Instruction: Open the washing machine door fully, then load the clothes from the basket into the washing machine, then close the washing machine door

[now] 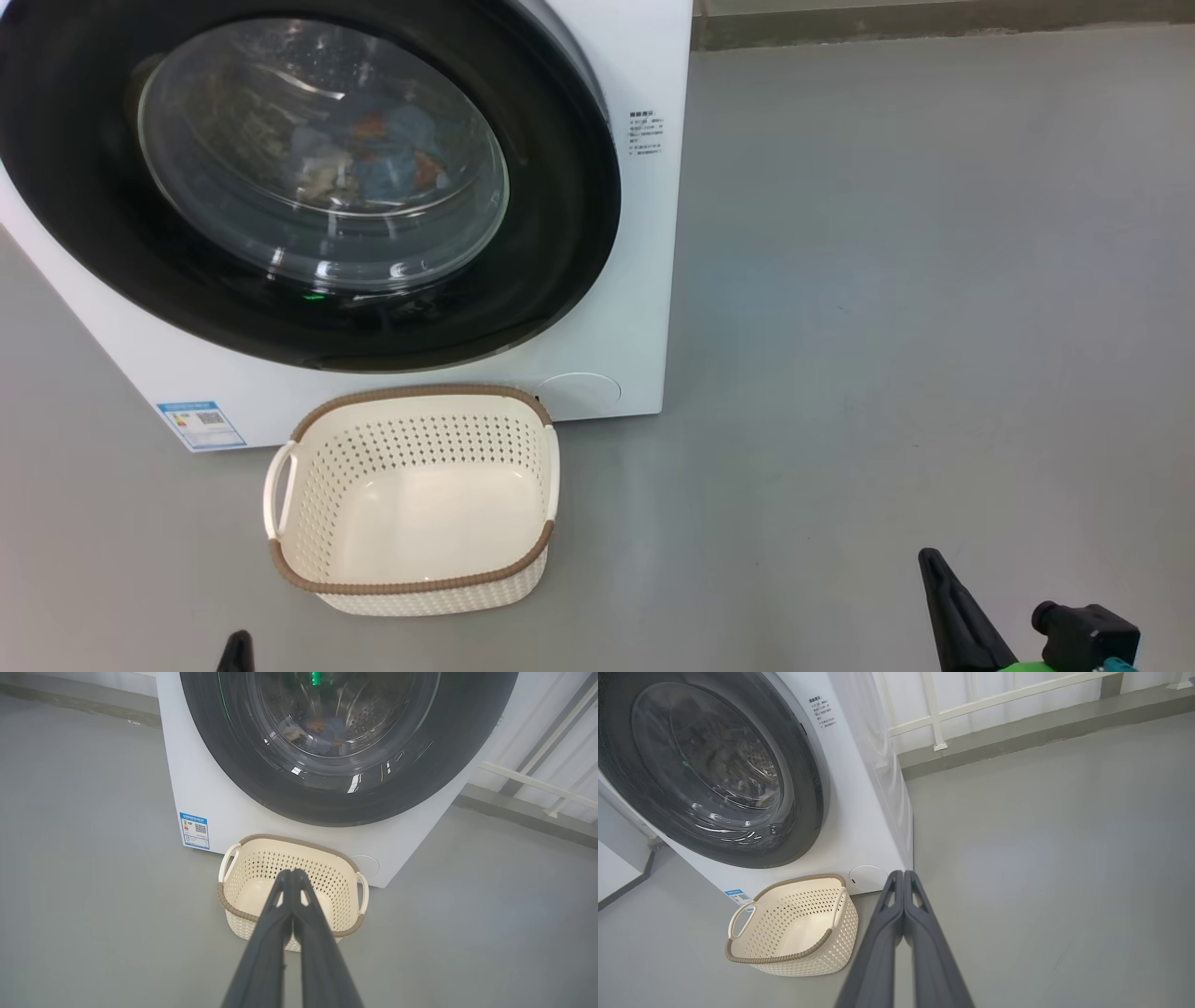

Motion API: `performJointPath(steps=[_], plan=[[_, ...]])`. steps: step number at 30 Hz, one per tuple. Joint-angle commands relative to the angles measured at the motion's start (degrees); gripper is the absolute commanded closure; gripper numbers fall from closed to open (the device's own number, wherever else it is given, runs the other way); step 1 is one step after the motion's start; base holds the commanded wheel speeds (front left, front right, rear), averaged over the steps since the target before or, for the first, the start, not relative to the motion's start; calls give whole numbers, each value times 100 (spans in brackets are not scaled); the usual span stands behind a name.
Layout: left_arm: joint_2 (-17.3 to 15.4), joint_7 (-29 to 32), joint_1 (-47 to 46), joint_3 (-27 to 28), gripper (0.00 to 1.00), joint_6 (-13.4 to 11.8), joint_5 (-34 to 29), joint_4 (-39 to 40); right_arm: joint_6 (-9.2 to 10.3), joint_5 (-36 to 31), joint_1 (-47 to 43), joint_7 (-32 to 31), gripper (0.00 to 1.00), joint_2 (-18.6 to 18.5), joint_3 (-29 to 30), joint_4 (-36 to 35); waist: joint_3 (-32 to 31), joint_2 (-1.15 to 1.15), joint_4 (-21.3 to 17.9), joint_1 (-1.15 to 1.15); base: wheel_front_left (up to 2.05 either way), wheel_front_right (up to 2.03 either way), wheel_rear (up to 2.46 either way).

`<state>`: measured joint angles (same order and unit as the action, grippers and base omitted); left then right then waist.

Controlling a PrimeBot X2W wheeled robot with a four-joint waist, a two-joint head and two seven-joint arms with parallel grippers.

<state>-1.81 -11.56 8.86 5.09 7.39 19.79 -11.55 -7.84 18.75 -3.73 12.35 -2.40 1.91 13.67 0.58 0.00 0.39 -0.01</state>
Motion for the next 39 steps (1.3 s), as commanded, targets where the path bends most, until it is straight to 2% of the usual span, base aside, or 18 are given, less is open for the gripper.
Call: performJointPath(steps=[1, 39], plan=[[-74, 18, -227, 49, 100, 2, 159, 100, 5, 216, 139, -18, 100, -65, -13, -123, -1, 0, -1, 1, 0, 0, 0], [-86, 640, -672, 83, 100, 5, 2617, -21, 16, 2779, 427, -582, 100, -134, 47, -73, -14, 0, -14, 1, 0, 0, 0]])
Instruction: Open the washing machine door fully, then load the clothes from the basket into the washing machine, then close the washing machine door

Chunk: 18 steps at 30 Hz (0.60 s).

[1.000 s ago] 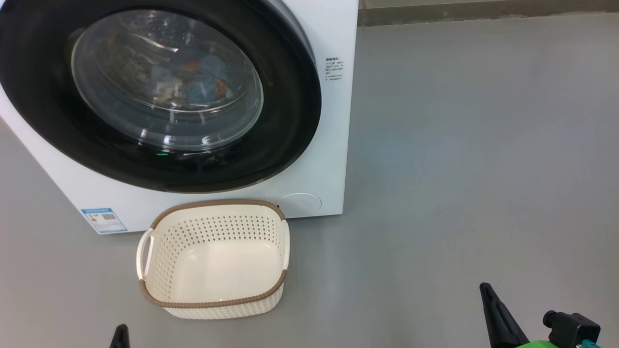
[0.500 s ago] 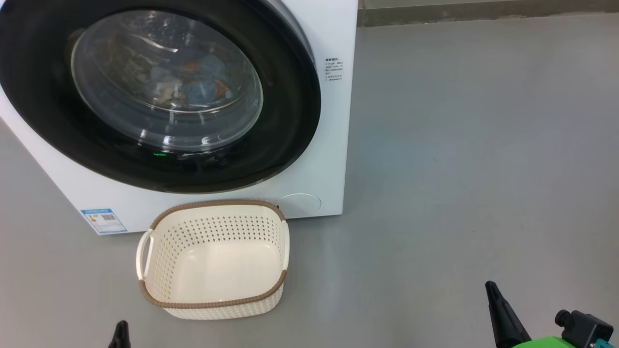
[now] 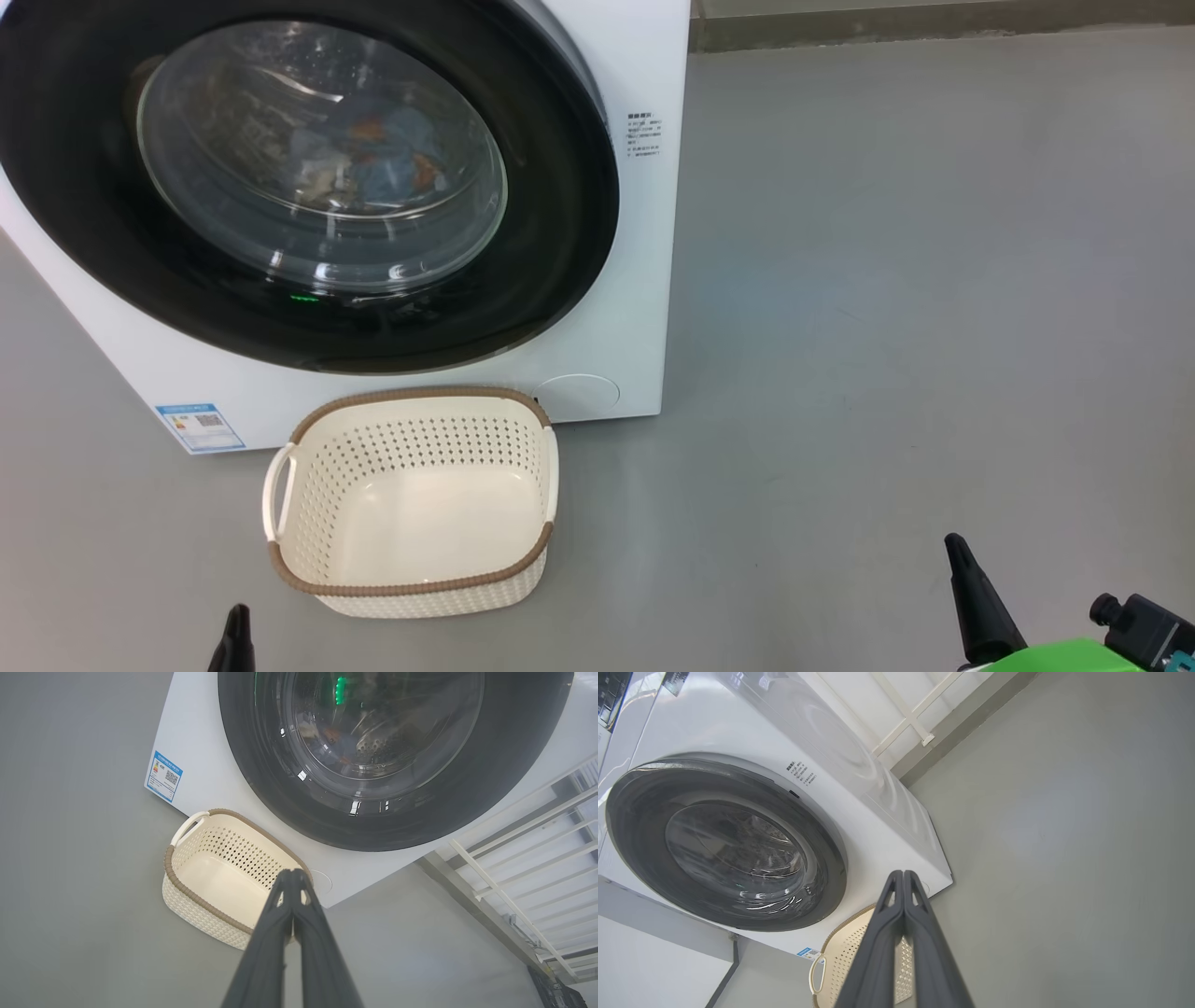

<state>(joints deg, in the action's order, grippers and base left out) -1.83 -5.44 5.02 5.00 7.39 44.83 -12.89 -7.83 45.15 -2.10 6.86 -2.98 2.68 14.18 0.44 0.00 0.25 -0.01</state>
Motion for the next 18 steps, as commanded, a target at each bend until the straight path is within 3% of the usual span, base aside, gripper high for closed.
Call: performJointPath(steps=[1, 18], plan=[[-84, 45, -299, 93, 100, 5, 180, 110, 15, 208, 271, -49, 100, -77, -27, -123, -1, 0, 0, 1, 0, 0, 0], [-89, 348, -515, 110, 100, 6, 1377, 51, 20, 1435, 413, -344, 100, -92, 28, -97, -7, 0, -7, 1, 0, 0, 0]])
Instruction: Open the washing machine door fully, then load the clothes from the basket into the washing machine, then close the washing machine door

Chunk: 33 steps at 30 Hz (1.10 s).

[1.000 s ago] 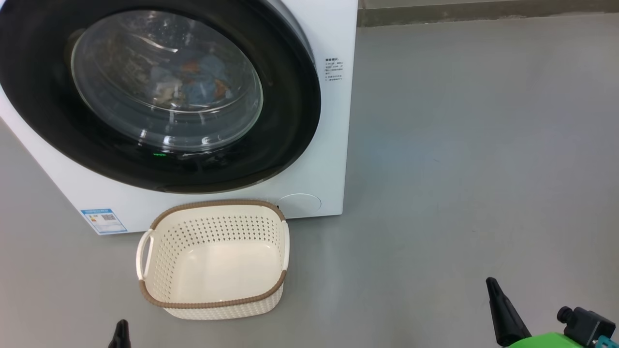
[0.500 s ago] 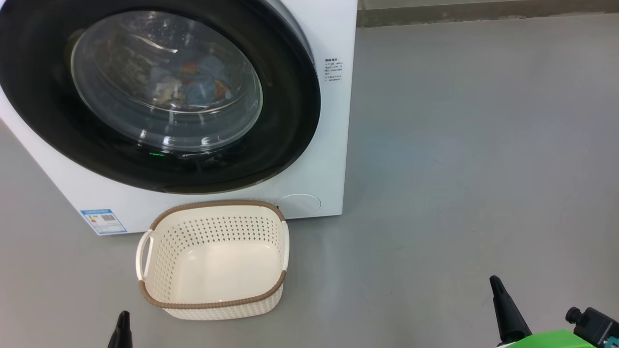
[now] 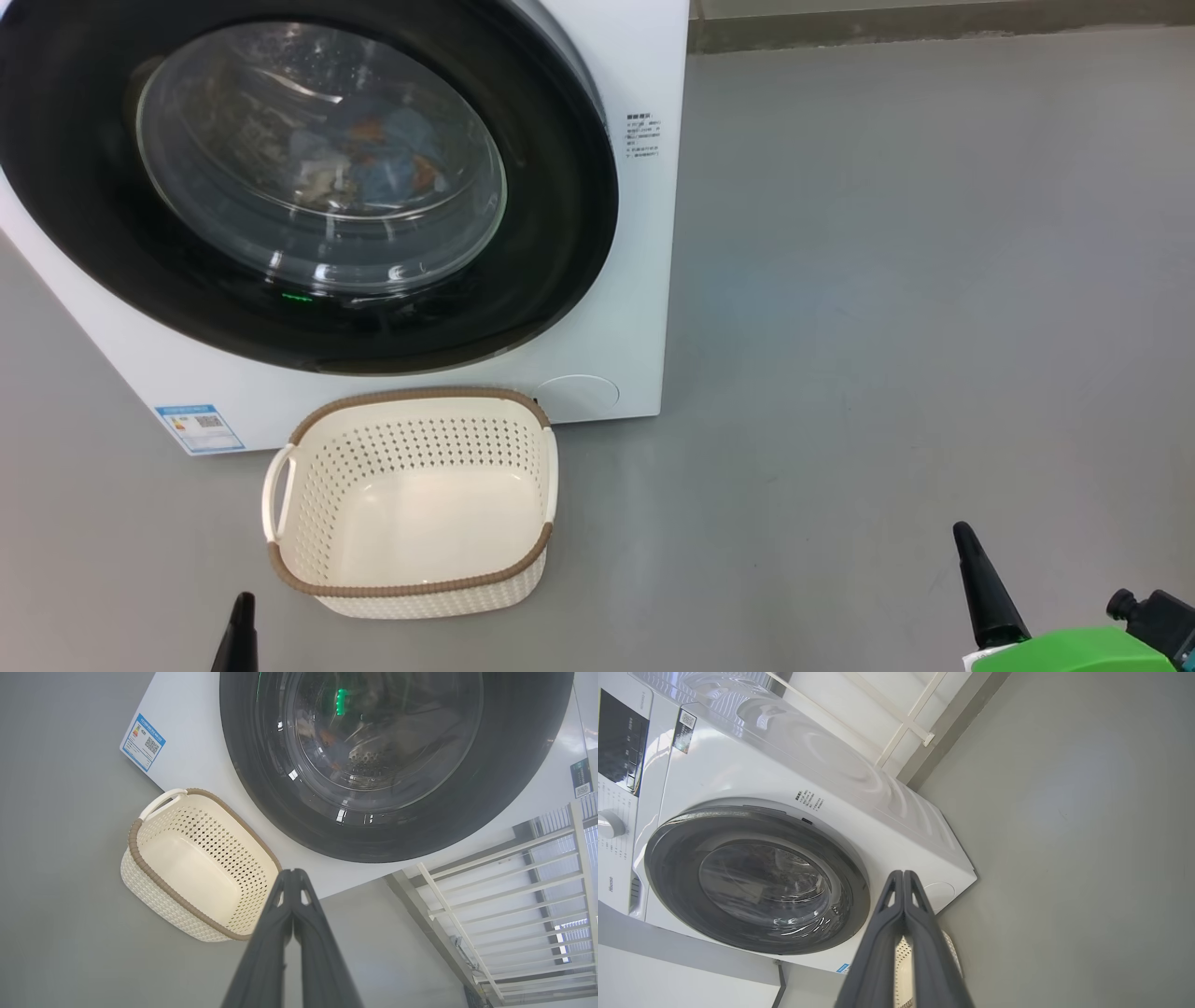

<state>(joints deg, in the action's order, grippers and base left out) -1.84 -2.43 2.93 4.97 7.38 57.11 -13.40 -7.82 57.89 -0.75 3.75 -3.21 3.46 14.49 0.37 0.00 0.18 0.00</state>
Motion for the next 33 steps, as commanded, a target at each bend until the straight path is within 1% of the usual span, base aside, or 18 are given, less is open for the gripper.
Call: performJointPath(steps=[1, 33], plan=[[-88, 64, -319, 114, 100, 8, 215, 98, 19, 229, 286, -50, 100, -70, -47, -127, -1, 0, -1, 0, 0, 0, 0], [-98, 584, -690, 141, 100, 10, 2276, -3, 28, 2318, 532, -578, 100, -79, 73, -82, -12, 0, -12, 0, 0, 0, 0]])
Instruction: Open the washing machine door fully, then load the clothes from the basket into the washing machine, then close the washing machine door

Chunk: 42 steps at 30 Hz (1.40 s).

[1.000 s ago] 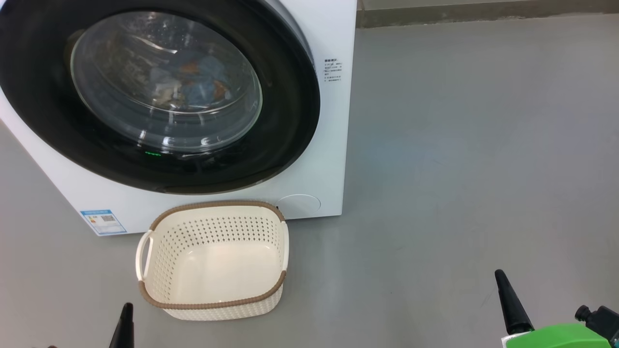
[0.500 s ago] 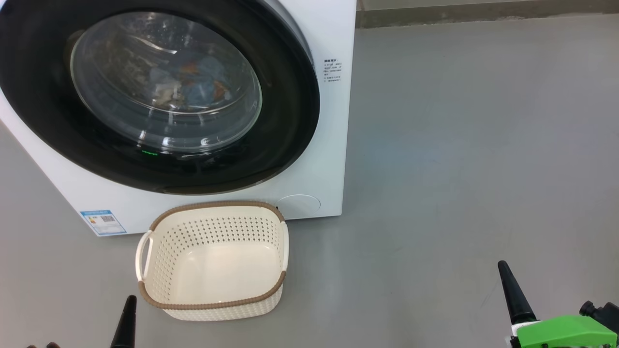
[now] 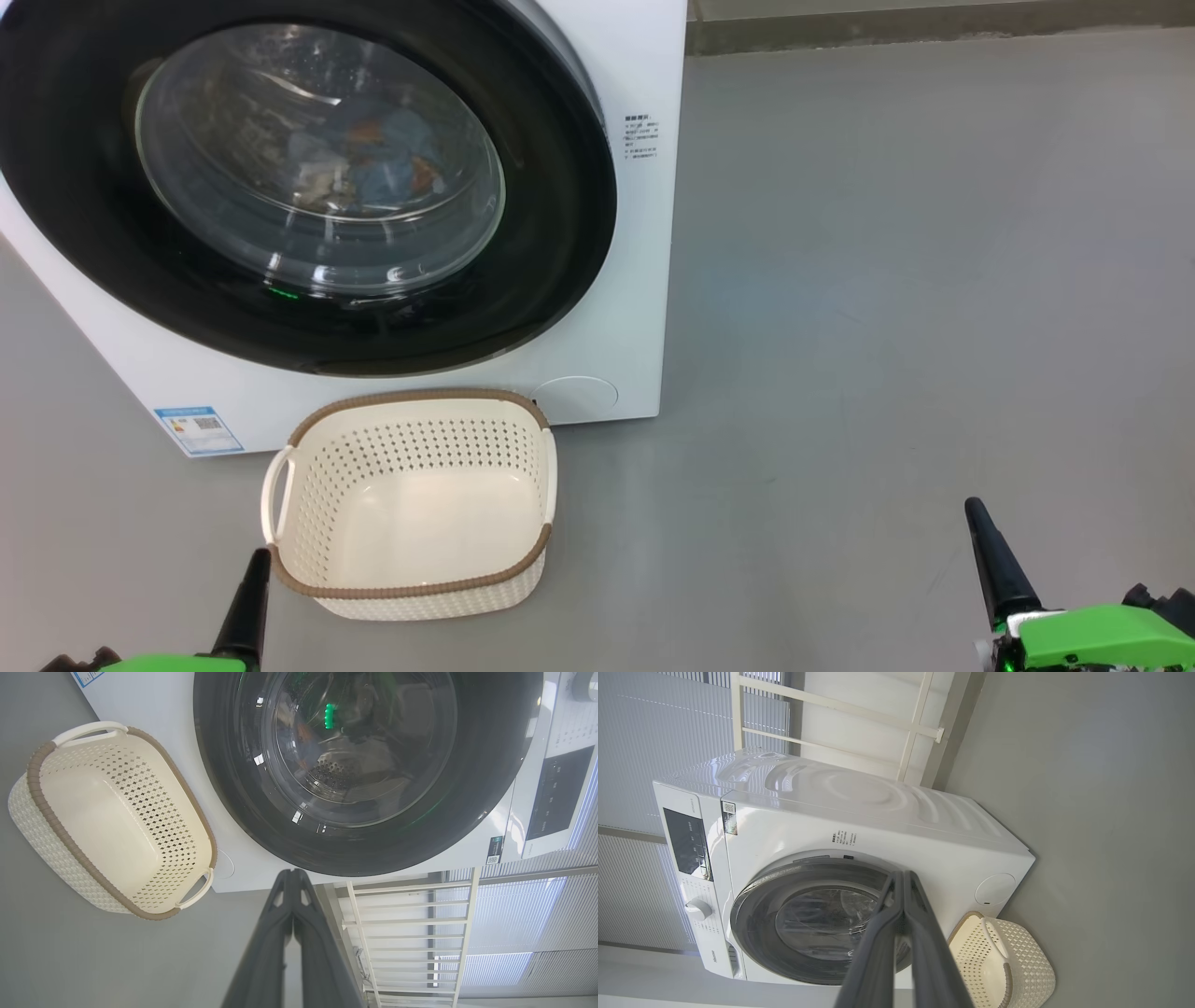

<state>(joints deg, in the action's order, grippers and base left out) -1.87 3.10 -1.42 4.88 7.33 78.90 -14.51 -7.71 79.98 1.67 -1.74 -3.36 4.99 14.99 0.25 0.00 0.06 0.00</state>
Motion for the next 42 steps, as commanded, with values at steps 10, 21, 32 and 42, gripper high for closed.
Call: performJointPath(steps=[10, 21, 32, 42], plan=[[-98, 198, -375, 159, 100, 15, 763, 75, 19, 781, 369, -203, 100, -64, -38, -118, -4, 0, -3, 0, 0, 0, 0], [-100, 340, -477, 166, 100, 15, 1325, 47, 22, 1342, 437, -355, 100, -60, 4, -105, -7, 0, -6, 0, 0, 0, 0], [-100, 340, -477, 165, 100, 15, 1325, 47, 22, 1327, 439, -370, 100, -47, 22, -104, -7, 0, -6, 0, 0, 0, 0], [-100, 339, -477, 165, 100, 15, 1326, 47, 22, 1313, 440, -383, 100, -36, 39, -103, -7, 0, -6, 0, 0, 0, 0]])
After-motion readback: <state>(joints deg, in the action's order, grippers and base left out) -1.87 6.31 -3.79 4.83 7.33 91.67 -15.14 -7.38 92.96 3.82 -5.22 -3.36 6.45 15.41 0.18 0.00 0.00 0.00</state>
